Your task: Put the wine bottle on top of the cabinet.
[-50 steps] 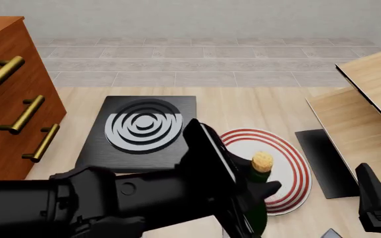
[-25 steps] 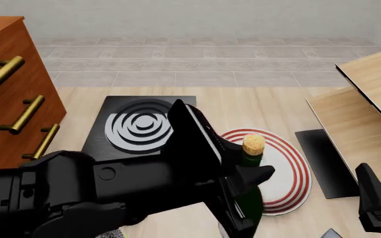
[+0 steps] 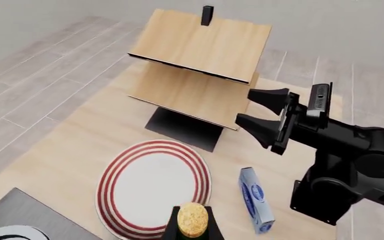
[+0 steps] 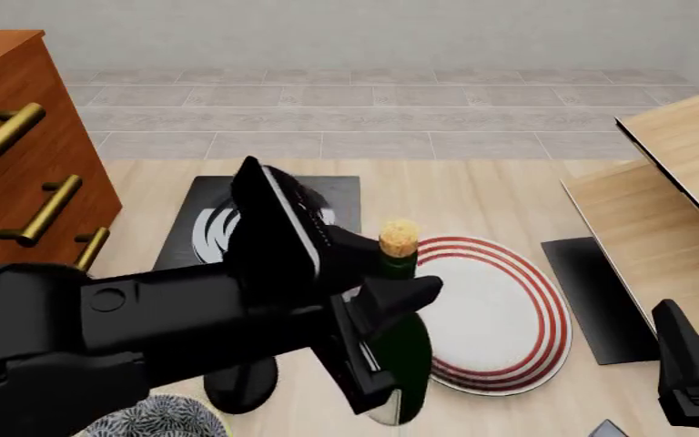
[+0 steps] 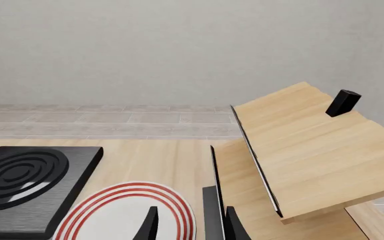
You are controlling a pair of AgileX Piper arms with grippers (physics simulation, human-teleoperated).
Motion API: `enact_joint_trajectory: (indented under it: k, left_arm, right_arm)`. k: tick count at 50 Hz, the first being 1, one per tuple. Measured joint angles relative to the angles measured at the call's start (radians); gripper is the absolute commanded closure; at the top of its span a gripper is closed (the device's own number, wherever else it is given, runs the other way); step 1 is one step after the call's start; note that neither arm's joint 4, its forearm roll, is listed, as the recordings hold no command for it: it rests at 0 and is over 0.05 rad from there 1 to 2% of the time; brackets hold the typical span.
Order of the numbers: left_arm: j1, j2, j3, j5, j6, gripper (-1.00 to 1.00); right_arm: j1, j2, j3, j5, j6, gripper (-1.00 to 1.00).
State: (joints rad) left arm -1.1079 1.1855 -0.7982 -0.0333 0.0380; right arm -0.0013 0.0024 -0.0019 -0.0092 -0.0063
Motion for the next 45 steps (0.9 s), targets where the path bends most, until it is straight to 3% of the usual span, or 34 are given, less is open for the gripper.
enact_joint_trajectory:
  k: [45]
  left_arm:
    - [0.199,-0.239,0.039,0.19,-0.014,1.0]
  right_arm:
    - [0.0,0.001,0.001,-0.002,0.0,-1.0]
